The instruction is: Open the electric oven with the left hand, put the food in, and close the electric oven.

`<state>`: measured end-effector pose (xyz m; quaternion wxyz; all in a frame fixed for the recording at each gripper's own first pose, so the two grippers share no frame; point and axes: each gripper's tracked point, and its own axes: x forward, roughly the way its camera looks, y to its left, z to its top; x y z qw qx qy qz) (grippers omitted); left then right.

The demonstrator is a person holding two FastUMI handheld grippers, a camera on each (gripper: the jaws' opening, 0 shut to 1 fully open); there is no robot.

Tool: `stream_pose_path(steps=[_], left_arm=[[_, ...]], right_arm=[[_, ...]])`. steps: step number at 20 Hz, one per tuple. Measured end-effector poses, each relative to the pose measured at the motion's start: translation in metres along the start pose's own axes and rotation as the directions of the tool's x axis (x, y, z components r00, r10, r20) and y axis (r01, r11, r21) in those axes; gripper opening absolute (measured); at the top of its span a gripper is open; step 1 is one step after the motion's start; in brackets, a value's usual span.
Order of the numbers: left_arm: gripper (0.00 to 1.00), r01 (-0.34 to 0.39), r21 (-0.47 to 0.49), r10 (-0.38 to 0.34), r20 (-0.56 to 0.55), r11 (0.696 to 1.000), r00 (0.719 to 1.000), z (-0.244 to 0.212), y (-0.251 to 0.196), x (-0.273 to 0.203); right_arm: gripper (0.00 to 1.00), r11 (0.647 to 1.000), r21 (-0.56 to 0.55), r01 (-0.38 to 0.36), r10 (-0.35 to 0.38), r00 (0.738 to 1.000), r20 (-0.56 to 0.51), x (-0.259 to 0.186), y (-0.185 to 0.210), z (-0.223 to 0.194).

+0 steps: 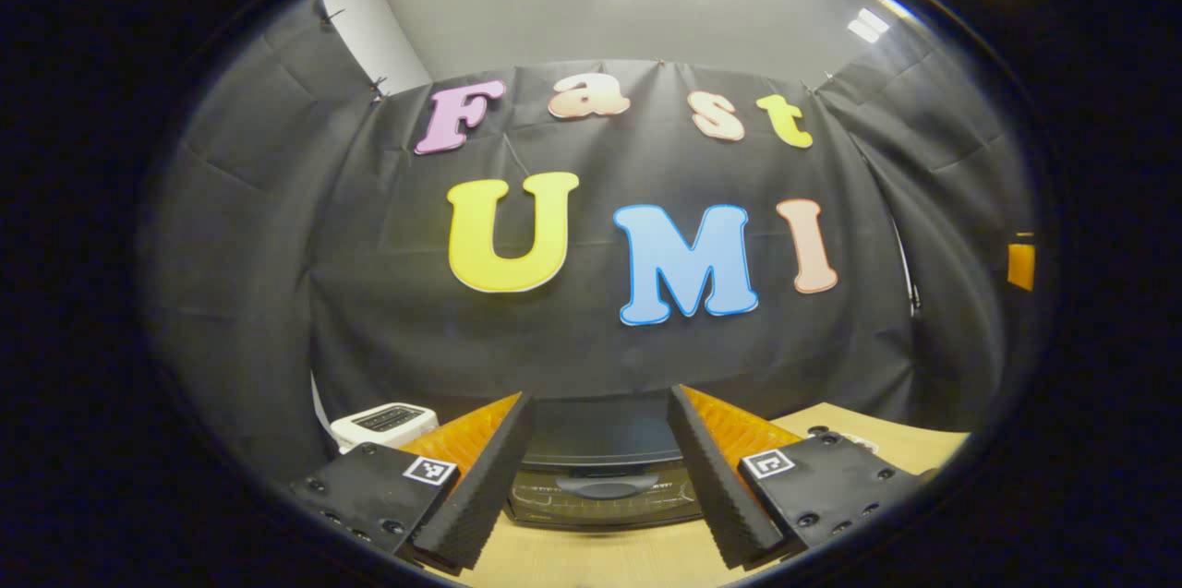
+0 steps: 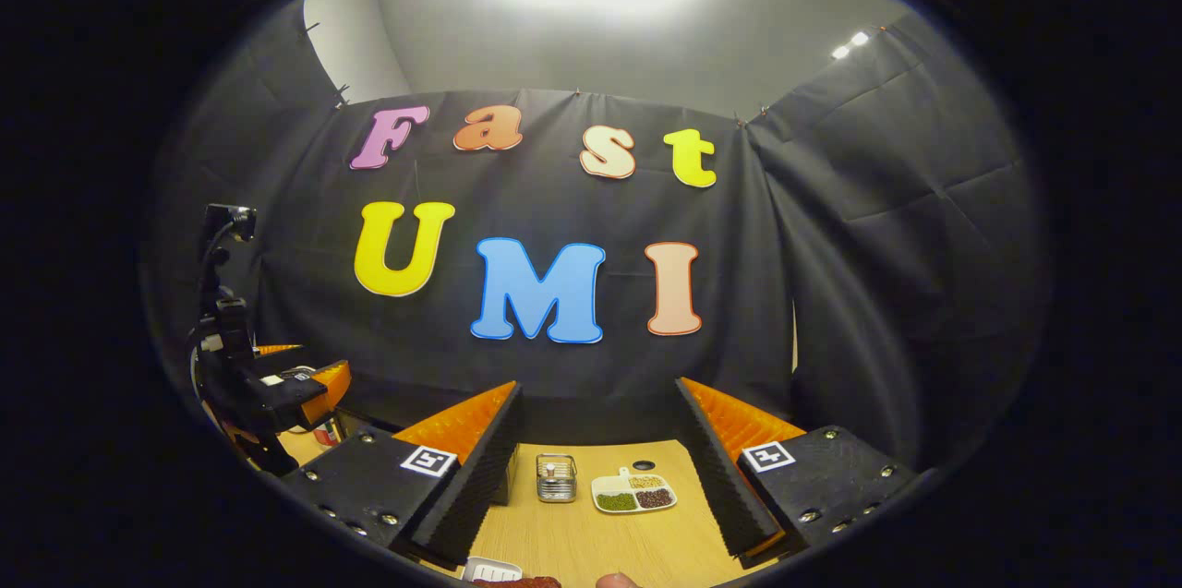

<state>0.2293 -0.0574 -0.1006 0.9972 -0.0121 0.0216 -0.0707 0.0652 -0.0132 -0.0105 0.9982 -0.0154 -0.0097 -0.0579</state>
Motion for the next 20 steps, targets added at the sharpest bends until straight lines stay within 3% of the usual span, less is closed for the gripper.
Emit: stream_pose_path(steps=[4,6,8,11,12,20], left_arm=[[0.97,0.032,-0.017,-0.033,-0.049,0.999,0.998,-0.035,-0.003,0.035],[1.00,0.039,-0.022,-0.041,-0.079,0.999,0.996,-0.058,-0.004,0.052],[0.91,0.049,-0.016,-0.051,-0.104,0.999,0.993,-0.077,-0.005,0.067],[0.91,0.063,0.005,-0.061,-0.132,0.998,0.989,-0.104,-0.006,0.086],[1.00,0.063,0.008,-0.061,-0.140,0.998,0.988,-0.111,-0.006,0.092],[0.97,0.050,0.011,-0.046,-0.232,0.999,0.972,-0.172,-0.008,0.115]], right_arm=[[0.96,0.999,-0.015,0.047,-0.047,0.999,-0.021,0.005,0.000,-0.004],[0.96,0.997,-0.033,0.072,-0.073,0.997,-0.031,0.006,-0.002,-0.006],[0.96,0.994,-0.050,0.098,-0.100,0.994,-0.041,0.004,-0.004,-0.008],[0.96,0.990,-0.066,0.125,-0.130,0.989,-0.071,0.003,-0.005,-0.015],[0.97,0.989,-0.070,0.130,-0.136,0.988,-0.079,0.001,-0.005,-0.017],[0.97,0.985,-0.115,0.130,-0.142,0.984,-0.106,-0.002,0.000,-0.019]])
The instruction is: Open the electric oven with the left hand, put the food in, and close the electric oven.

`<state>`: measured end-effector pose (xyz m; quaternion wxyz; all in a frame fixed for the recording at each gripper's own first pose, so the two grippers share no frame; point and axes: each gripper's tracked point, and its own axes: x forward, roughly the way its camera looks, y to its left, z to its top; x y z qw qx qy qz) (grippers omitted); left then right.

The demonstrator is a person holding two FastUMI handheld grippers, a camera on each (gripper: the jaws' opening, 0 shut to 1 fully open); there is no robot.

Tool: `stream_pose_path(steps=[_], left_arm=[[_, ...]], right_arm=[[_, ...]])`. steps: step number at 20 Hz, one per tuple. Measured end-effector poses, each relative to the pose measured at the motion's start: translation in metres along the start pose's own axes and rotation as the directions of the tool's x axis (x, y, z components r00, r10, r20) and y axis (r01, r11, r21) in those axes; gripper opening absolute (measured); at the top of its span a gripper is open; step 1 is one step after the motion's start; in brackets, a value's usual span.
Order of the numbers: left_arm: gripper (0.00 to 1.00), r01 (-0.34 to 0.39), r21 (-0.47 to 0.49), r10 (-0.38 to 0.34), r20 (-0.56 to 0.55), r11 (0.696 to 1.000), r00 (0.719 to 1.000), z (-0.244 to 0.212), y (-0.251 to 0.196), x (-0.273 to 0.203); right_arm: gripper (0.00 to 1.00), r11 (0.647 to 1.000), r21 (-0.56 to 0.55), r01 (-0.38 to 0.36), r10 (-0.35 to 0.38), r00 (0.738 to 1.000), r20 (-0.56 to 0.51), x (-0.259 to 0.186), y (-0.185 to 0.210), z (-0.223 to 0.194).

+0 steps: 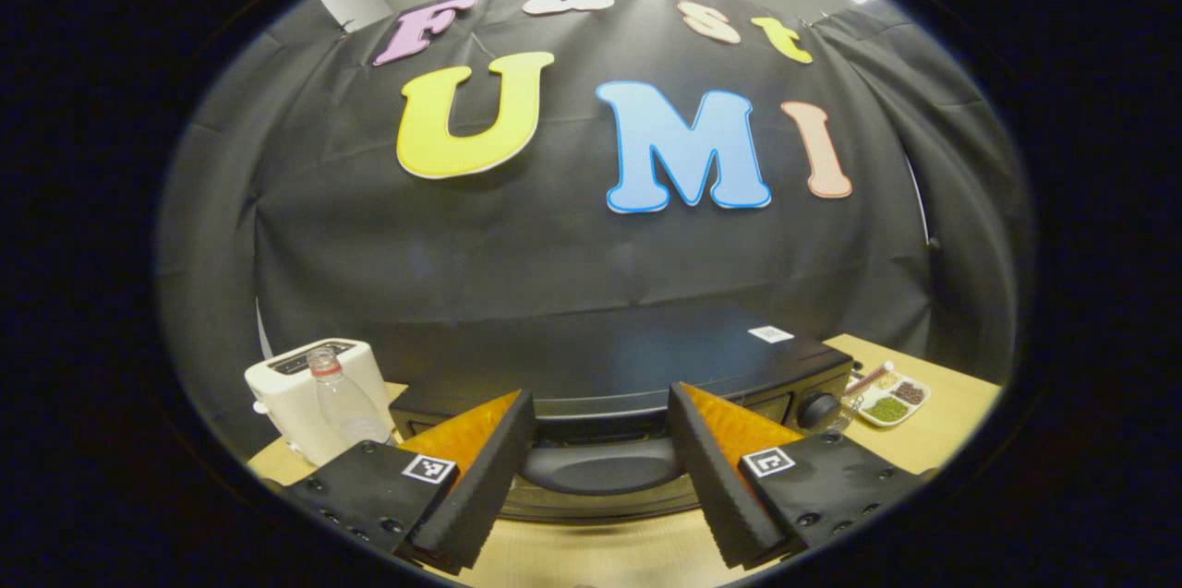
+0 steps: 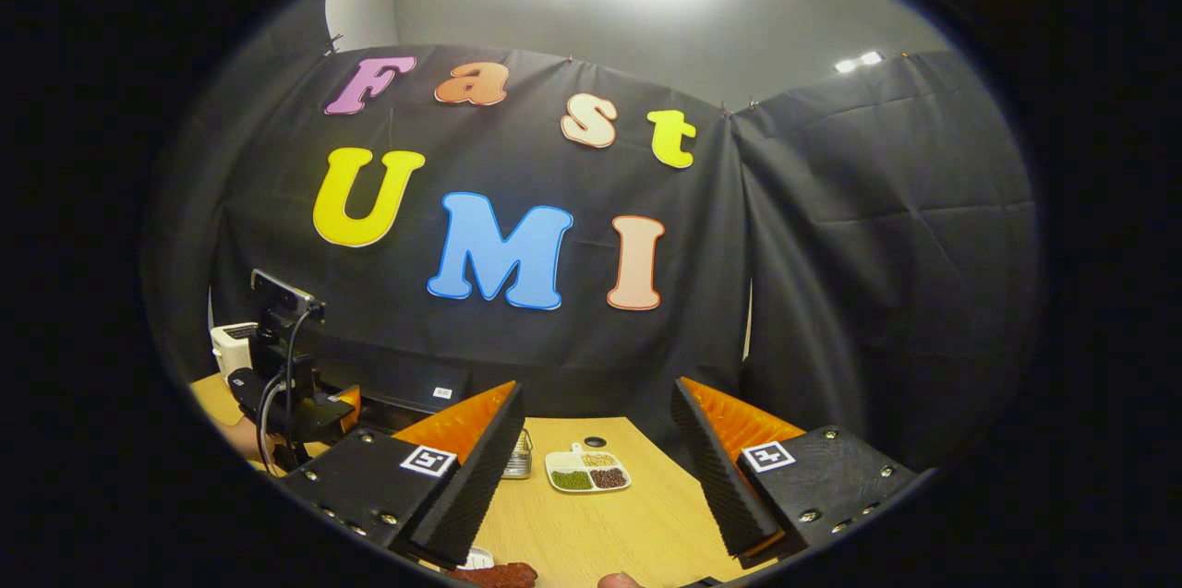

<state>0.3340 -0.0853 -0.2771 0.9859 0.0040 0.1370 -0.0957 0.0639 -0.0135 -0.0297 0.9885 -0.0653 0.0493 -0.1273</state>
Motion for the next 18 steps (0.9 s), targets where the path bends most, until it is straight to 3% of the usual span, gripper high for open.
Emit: stream_pose_path(steps=[6,8,9,11,13,18], left_arm=[[0.96,-0.012,-0.008,0.012,0.026,1.000,1.000,-0.005,-0.002,-0.011],[1.00,-0.017,-0.029,0.018,0.022,0.999,1.000,-0.007,-0.004,-0.022],[0.96,-0.020,-0.020,0.020,0.023,1.000,1.000,-0.010,-0.005,-0.028],[1.00,-0.025,-0.013,0.025,0.022,1.000,0.999,-0.015,-0.005,-0.043],[0.95,-0.030,-0.023,0.030,0.008,0.999,1.000,-0.024,-0.007,-0.055],[1.00,-0.051,-0.019,0.050,-0.041,0.999,0.998,-0.043,-0.011,-0.077]], right_arm=[[0.97,1.000,-0.006,-0.020,0.020,1.000,0.009,0.000,0.001,0.004],[0.97,1.000,-0.005,-0.031,0.031,0.999,0.018,0.000,0.001,0.006],[0.97,0.999,-0.004,-0.037,0.037,0.999,0.021,0.000,0.001,0.008],[0.97,0.999,-0.001,-0.050,0.050,0.998,0.025,0.001,0.001,0.008],[0.97,0.998,0.004,-0.062,0.062,0.998,0.028,0.001,-0.002,0.008],[0.97,0.995,0.014,-0.096,0.096,0.995,0.032,0.001,-0.007,0.008]])
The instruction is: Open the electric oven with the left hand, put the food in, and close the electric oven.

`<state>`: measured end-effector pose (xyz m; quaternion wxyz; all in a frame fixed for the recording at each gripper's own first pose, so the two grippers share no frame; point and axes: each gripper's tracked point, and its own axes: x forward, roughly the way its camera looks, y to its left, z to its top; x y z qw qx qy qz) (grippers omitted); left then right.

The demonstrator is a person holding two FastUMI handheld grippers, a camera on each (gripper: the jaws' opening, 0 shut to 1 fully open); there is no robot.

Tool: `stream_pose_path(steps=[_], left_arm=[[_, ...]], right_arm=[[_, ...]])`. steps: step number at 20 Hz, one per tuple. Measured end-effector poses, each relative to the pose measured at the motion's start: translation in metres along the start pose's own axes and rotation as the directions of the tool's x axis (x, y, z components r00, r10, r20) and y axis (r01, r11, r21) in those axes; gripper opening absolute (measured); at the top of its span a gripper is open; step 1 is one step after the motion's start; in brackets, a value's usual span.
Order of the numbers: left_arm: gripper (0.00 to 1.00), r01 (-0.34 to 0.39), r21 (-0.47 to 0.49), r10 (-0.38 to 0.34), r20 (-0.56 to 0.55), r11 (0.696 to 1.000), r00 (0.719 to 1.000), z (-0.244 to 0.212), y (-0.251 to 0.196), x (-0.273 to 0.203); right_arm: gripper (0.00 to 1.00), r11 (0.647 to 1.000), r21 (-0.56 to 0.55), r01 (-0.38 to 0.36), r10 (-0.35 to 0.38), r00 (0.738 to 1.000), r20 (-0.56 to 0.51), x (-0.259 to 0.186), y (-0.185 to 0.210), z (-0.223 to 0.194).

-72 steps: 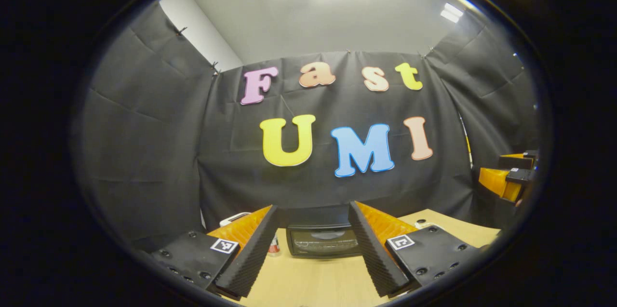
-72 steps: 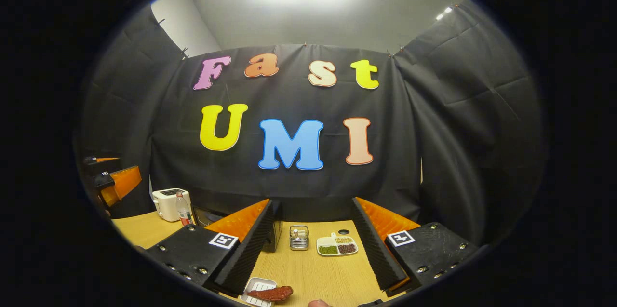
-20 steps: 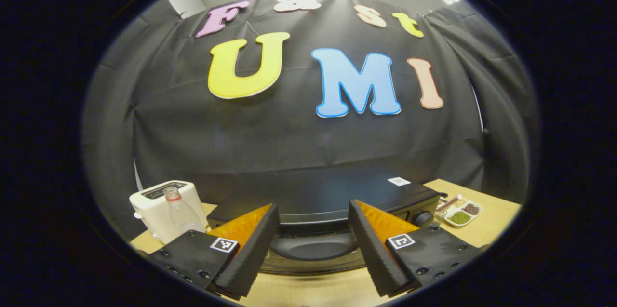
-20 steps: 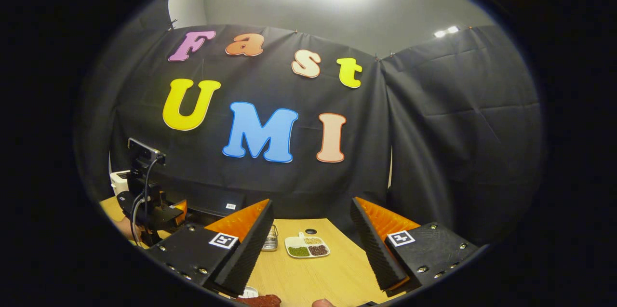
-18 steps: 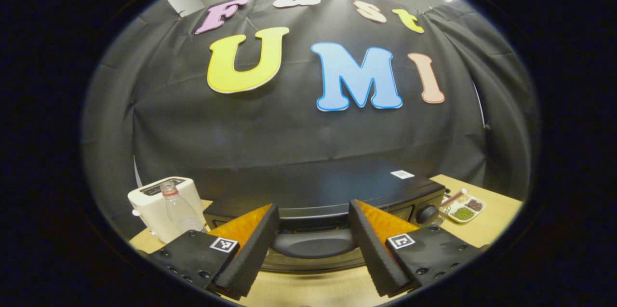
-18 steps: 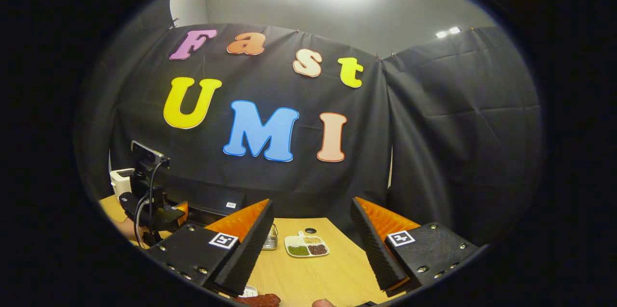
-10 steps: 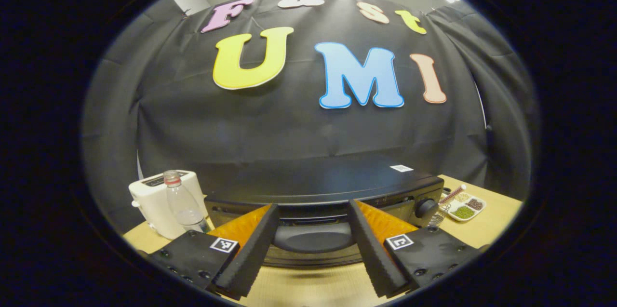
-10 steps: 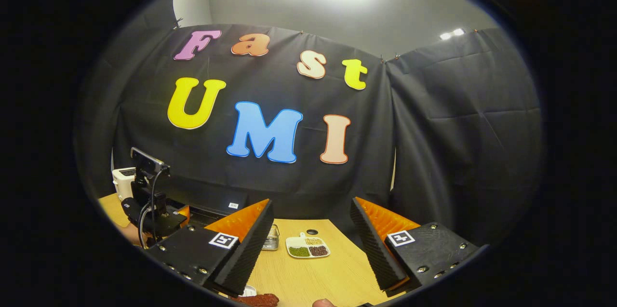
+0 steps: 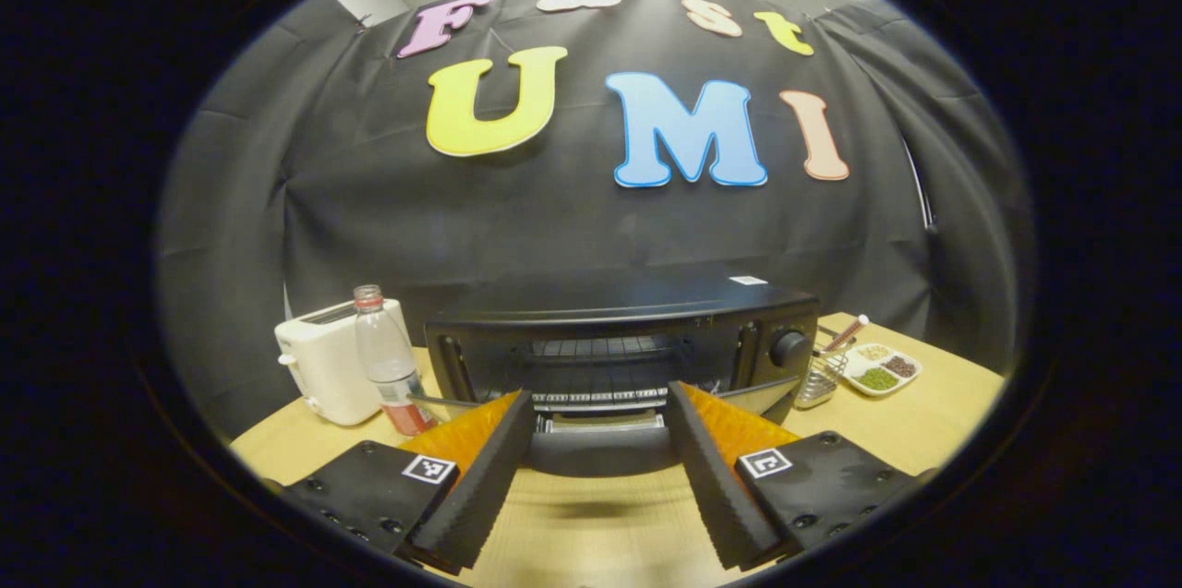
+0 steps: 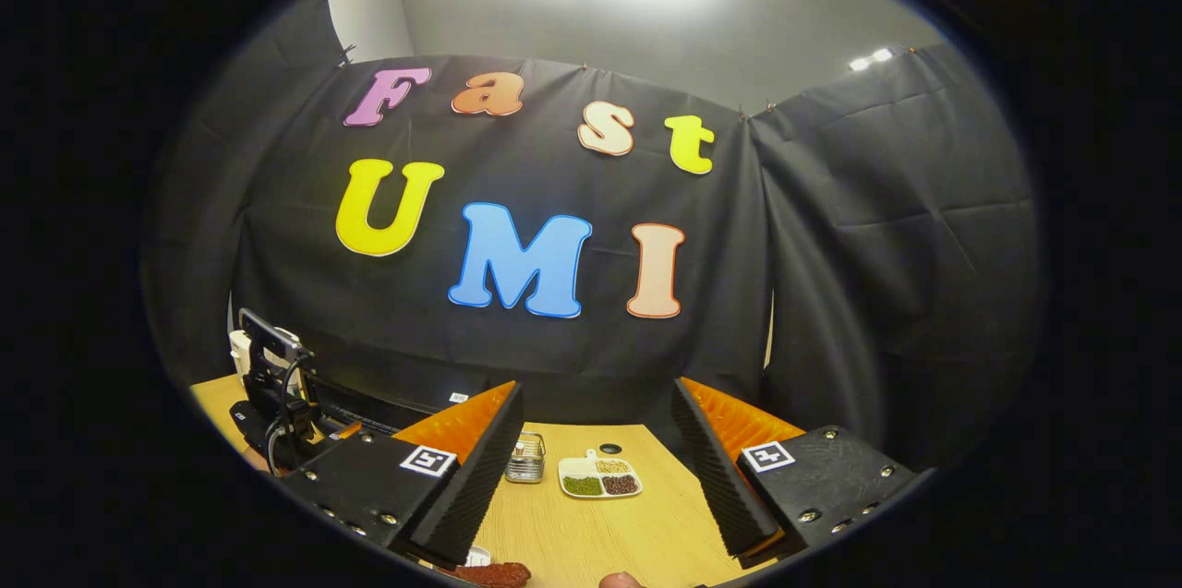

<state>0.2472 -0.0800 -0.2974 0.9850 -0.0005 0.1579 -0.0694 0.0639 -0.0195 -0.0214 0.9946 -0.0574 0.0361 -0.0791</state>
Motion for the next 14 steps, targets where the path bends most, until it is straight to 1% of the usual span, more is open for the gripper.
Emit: stream_pose_path(steps=[1,2,9,10,11,12,14], left_arm=[[0.96,-0.004,-0.005,0.004,-0.010,1.000,1.000,-0.004,0.000,-0.004],[1.00,-0.008,-0.011,0.008,-0.018,1.000,1.000,-0.007,0.000,-0.007],[1.00,-0.028,-0.012,0.027,-0.078,1.000,0.997,-0.037,-0.004,-0.028],[0.96,-0.027,-0.014,0.025,-0.093,1.000,0.995,-0.043,-0.004,-0.031],[1.00,-0.026,-0.015,0.024,-0.102,1.000,0.995,-0.046,-0.005,-0.033],[0.96,-0.025,-0.012,0.023,-0.112,1.000,0.993,-0.050,-0.005,-0.034],[0.96,-0.021,-0.003,0.021,-0.135,1.000,0.991,-0.061,-0.006,-0.038]], right_arm=[[0.97,1.000,0.001,-0.006,0.006,1.000,0.000,-0.001,-0.001,0.000],[0.97,1.000,0.002,-0.010,0.010,1.000,-0.001,-0.002,-0.002,-0.001],[0.97,0.999,0.003,-0.032,0.032,0.999,-0.020,-0.010,-0.010,-0.009],[0.97,0.999,0.004,-0.034,0.034,0.999,-0.022,-0.011,-0.012,-0.010],[0.97,0.999,0.005,-0.035,0.035,0.999,-0.024,-0.011,-0.012,-0.012],[0.97,0.999,0.006,-0.037,0.037,0.999,-0.027,-0.011,-0.012,-0.012],[0.97,0.999,0.006,-0.039,0.039,0.999,-0.029,-0.012,-0.012,-0.013]])
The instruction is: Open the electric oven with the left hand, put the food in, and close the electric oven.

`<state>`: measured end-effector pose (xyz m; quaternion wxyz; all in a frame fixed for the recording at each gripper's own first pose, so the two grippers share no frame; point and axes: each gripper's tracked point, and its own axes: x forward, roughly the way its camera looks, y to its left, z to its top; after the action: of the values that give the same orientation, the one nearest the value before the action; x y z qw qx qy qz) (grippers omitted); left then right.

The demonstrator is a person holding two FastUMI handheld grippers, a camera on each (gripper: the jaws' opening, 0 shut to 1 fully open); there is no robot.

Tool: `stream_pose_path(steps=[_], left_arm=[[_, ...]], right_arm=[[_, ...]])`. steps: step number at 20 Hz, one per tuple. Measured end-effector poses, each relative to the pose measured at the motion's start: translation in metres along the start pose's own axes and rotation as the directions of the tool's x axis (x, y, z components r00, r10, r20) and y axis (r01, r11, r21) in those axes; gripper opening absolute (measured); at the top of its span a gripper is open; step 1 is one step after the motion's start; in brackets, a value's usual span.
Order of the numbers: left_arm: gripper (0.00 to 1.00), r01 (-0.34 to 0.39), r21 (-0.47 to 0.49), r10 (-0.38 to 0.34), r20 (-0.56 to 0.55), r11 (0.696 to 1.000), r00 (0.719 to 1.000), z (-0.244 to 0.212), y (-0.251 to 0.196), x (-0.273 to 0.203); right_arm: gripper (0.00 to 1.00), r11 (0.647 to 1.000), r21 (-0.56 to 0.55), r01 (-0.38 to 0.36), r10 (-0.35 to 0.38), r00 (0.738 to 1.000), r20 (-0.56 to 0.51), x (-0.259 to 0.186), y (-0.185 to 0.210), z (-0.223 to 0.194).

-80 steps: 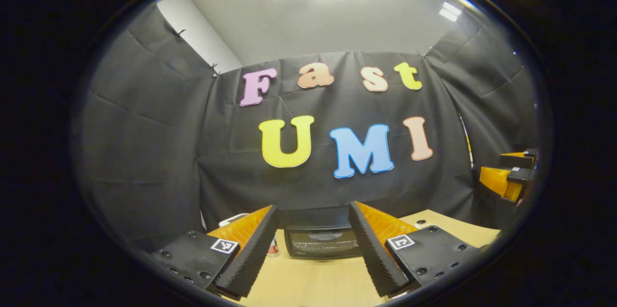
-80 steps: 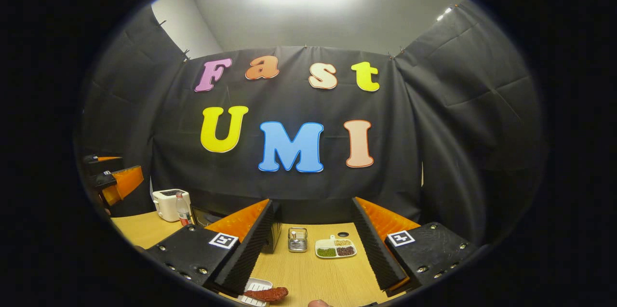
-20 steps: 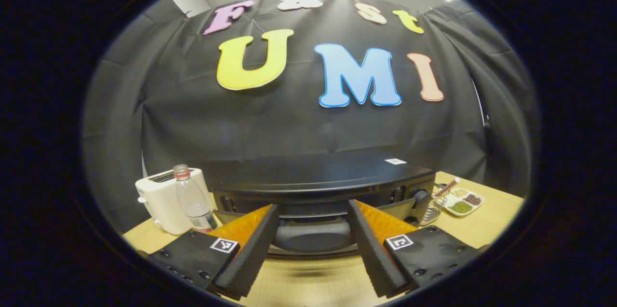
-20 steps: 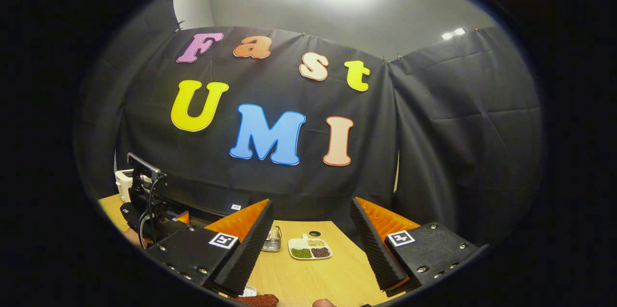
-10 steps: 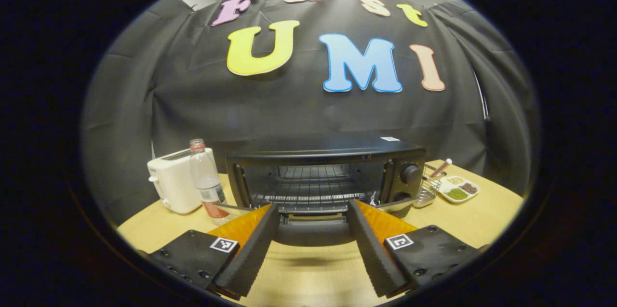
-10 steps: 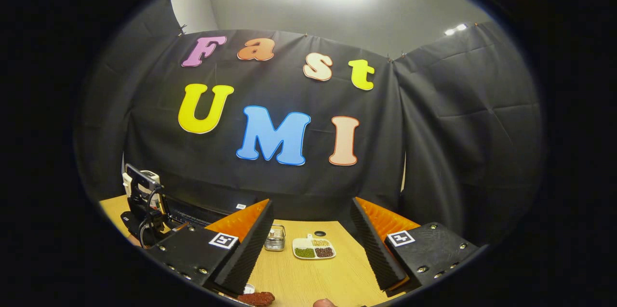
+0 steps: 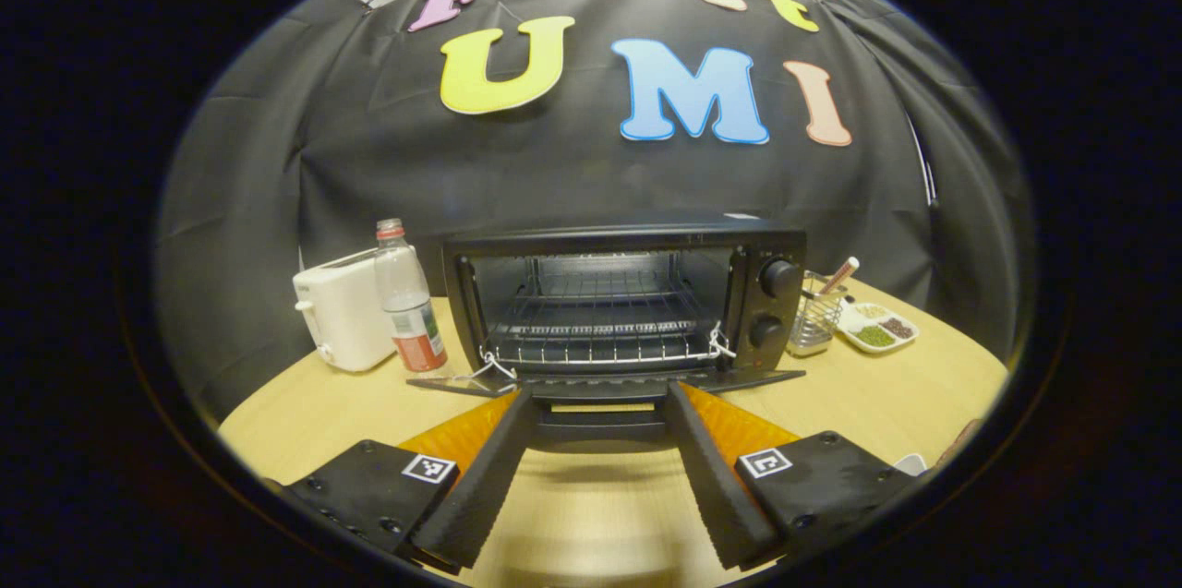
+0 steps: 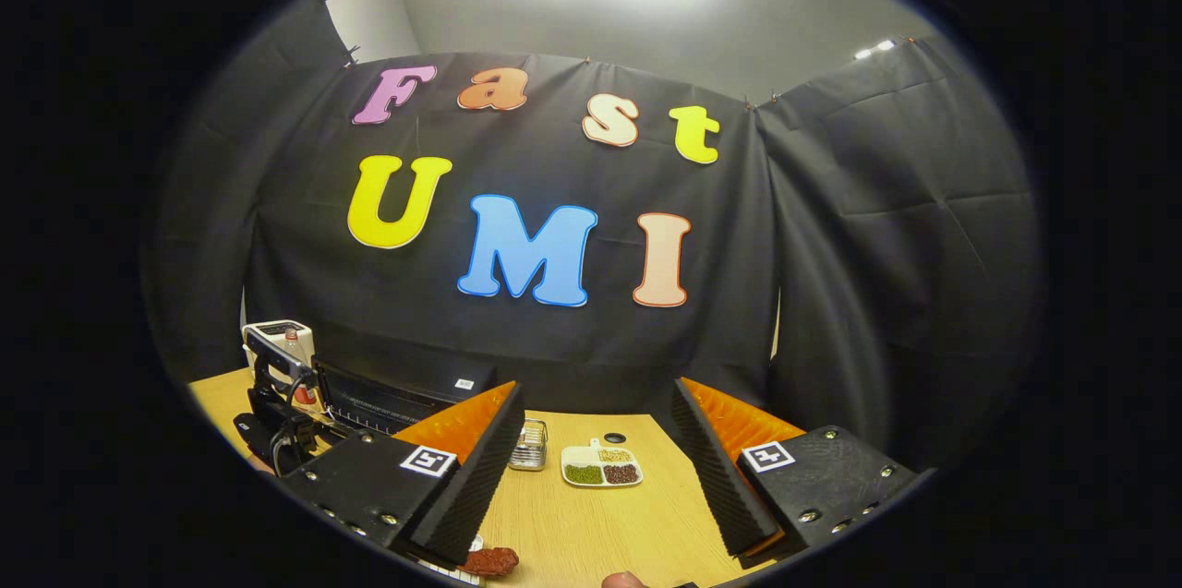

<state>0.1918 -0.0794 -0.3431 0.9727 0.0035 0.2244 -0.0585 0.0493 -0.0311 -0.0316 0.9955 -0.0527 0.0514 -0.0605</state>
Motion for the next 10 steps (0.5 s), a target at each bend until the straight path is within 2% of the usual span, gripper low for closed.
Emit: stream_pose_path(steps=[3,4,5,6,8,9,10], left_arm=[[0.96,0.006,0.001,-0.006,-0.033,1.000,0.999,-0.014,-0.003,-0.001],[1.00,0.010,0.001,-0.010,-0.040,1.000,0.999,-0.018,-0.004,-0.001],[1.00,0.013,0.005,-0.013,-0.051,1.000,0.999,-0.023,-0.005,-0.003],[0.96,0.018,0.011,-0.017,-0.061,1.000,0.998,-0.027,-0.005,-0.004],[0.96,0.026,0.023,-0.024,-0.077,0.999,0.997,-0.035,-0.009,-0.006],[1.00,0.030,0.027,-0.028,-0.080,0.999,0.996,-0.038,-0.009,-0.008],[0.96,0.032,0.030,-0.029,-0.083,0.999,0.996,-0.038,-0.009,-0.011]], right_arm=[[0.97,1.000,-0.003,-0.005,0.005,1.000,-0.001,-0.001,0.001,-0.002],[0.97,1.000,-0.003,-0.008,0.008,1.000,-0.004,-0.001,0.002,-0.003],[0.97,1.000,-0.003,-0.010,0.009,1.000,-0.008,-0.001,0.002,-0.005],[0.97,1.000,-0.002,-0.012,0.012,1.000,-0.011,0.000,0.003,-0.006],[0.97,1.000,0.004,-0.018,0.018,1.000,-0.019,0.001,0.005,-0.008],[0.97,1.000,0.006,-0.022,0.022,0.999,-0.025,0.001,0.006,-0.009],[0.97,1.000,0.009,-0.028,0.028,0.999,-0.030,0.002,0.008,-0.010]])
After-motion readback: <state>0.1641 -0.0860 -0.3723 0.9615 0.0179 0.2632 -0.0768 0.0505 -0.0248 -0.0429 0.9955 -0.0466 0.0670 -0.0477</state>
